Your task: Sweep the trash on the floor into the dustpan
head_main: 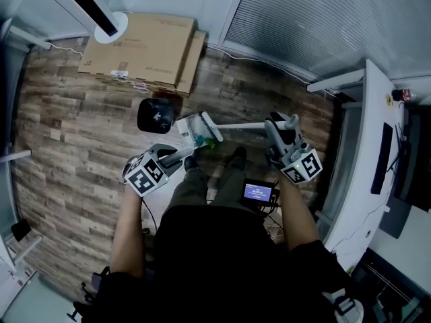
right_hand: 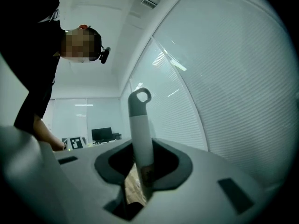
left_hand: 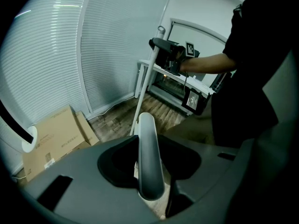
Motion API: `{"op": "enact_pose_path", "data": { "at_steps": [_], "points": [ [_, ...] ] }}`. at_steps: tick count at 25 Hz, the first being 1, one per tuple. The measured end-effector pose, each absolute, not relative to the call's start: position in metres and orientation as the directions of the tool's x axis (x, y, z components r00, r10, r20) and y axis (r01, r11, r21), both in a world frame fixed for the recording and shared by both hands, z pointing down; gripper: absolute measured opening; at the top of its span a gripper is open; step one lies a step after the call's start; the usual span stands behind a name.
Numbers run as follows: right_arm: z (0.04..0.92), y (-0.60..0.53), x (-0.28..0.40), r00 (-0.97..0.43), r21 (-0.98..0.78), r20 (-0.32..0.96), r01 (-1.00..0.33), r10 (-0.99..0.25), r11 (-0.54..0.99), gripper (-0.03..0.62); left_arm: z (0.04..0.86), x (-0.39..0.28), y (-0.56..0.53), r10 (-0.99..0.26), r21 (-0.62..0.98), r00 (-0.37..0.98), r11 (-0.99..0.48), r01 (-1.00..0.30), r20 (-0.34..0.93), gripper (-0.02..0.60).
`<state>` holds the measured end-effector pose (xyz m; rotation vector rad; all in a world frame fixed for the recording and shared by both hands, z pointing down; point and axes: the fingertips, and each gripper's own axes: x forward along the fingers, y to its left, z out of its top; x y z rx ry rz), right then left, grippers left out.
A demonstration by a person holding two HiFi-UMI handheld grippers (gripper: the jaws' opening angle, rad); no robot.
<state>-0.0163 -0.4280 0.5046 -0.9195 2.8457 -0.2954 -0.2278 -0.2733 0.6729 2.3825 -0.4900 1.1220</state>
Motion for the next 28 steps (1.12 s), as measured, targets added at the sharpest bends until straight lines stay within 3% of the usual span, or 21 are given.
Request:
{"op": "enact_pose_path", "data": {
  "at_steps": [5, 11, 21, 28],
  "points": [
    [0.513, -0.413, 0.004, -0.746, -0.159, 0.09, -0.665, -0.66, 0.729, 0.092, 0.672, -0.226, -0.274, -0.134, 0.253, 0.618, -0.831, -0.496, 0.775, 0.126],
    [0.585, -0.4, 0.021, -0.6, -0.167, 0.216, -0.8, -0.77, 0.576, 0.098, 0.673, -0.225, -0.277, -0.122, 0.256, 0.623, -0.838, -0.482, 0.773, 0.127],
    [0.607, -0.434, -0.023, -0.495, -0.35, 0.099, -0.83, -0.863, 0.435, 0.123, 0.673, -0.223, -0.276, -0.127, 0.263, 0.623, -0.828, -0.495, 0.772, 0.126],
    [0.585, -0.429, -0.06, -0.572, -0.444, -0.018, -0.73, -0.82, 0.519, 0.126, 0.672, -0.219, -0.274, -0.135, 0.261, 0.626, -0.826, -0.499, 0.768, 0.126]
  ]
}}
